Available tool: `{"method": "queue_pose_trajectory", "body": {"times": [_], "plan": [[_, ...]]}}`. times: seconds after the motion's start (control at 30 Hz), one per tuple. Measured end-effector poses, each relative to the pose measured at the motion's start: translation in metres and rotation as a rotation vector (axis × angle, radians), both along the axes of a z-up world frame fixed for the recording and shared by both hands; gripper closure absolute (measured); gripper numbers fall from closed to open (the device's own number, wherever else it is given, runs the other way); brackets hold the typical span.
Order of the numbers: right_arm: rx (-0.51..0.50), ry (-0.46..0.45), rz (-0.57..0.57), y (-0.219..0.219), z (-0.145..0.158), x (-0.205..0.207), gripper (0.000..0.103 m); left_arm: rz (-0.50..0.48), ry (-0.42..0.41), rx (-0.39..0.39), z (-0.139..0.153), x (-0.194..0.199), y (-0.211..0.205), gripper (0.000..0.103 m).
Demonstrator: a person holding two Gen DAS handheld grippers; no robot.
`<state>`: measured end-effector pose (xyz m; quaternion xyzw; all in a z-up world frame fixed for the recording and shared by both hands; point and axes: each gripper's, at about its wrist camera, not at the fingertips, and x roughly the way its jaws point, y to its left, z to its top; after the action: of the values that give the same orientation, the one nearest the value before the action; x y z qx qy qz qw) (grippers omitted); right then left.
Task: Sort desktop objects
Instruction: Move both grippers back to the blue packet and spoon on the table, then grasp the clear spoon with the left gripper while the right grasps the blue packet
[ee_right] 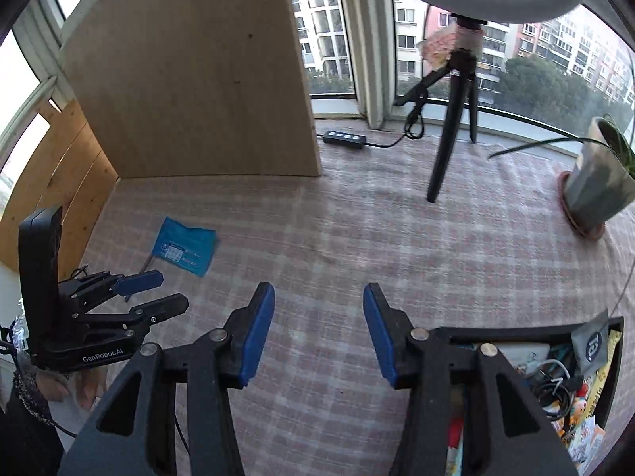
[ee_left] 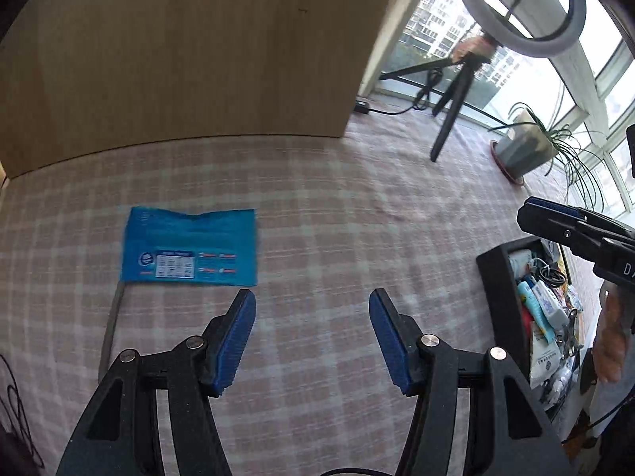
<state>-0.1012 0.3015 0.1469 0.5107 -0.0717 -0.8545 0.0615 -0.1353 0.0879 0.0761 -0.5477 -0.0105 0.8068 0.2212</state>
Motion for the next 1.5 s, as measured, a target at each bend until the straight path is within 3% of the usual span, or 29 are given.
{"method": "queue_pose_trajectory", "body": {"times": [0.27, 0.33, 0.6, 0.77, 0.97, 1.1, 1.2, 1.33, 1.37, 1.43, 1.5], "plan": [[0.030, -0.050, 0.220, -0.088, -0.036, -0.058, 0.057, 0.132, -0.012, -0.077, -0.028, -0.027, -0.075, 0.048], [0.050, -0.053, 0.265, -0.108, -0.046, -0.072, 0.057, 0.144, -0.018, -0.089, -0.034, -0.032, -0.086, 0.052], [0.097, -0.093, 0.396, -0.167, -0.085, -0.116, 0.057, 0.149, -0.056, -0.106, -0.058, -0.043, -0.108, 0.054], [0.097, -0.131, 0.413, -0.179, -0.104, -0.134, 0.057, 0.145, -0.065, -0.110, -0.065, -0.049, -0.106, 0.054], [0.032, -0.212, 0.433, -0.181, -0.123, -0.141, 0.057, 0.136, -0.067, -0.126, -0.072, -0.052, -0.100, 0.063], [0.022, -0.216, 0.443, -0.181, -0.124, -0.133, 0.059, 0.140, -0.049, -0.140, -0.072, -0.053, -0.098, 0.073], [0.025, -0.220, 0.453, -0.183, -0.124, -0.126, 0.071, 0.159, -0.032, -0.167, -0.074, -0.055, -0.104, 0.087], [0.079, -0.202, 0.469, -0.191, -0.121, -0.115, 0.071, 0.172, -0.017, -0.195, -0.073, -0.050, -0.112, 0.090], [0.088, -0.190, 0.471, -0.193, -0.119, -0.113, 0.069, 0.177, -0.016, -0.194, -0.072, -0.048, -0.113, 0.090], [0.095, -0.158, 0.492, -0.200, -0.113, -0.107, 0.049, 0.185, -0.015, -0.193, -0.071, -0.043, -0.118, 0.090], [0.113, -0.116, 0.518, -0.209, -0.108, -0.103, 0.036, 0.198, -0.014, -0.199, -0.071, -0.032, -0.125, 0.092]]}}
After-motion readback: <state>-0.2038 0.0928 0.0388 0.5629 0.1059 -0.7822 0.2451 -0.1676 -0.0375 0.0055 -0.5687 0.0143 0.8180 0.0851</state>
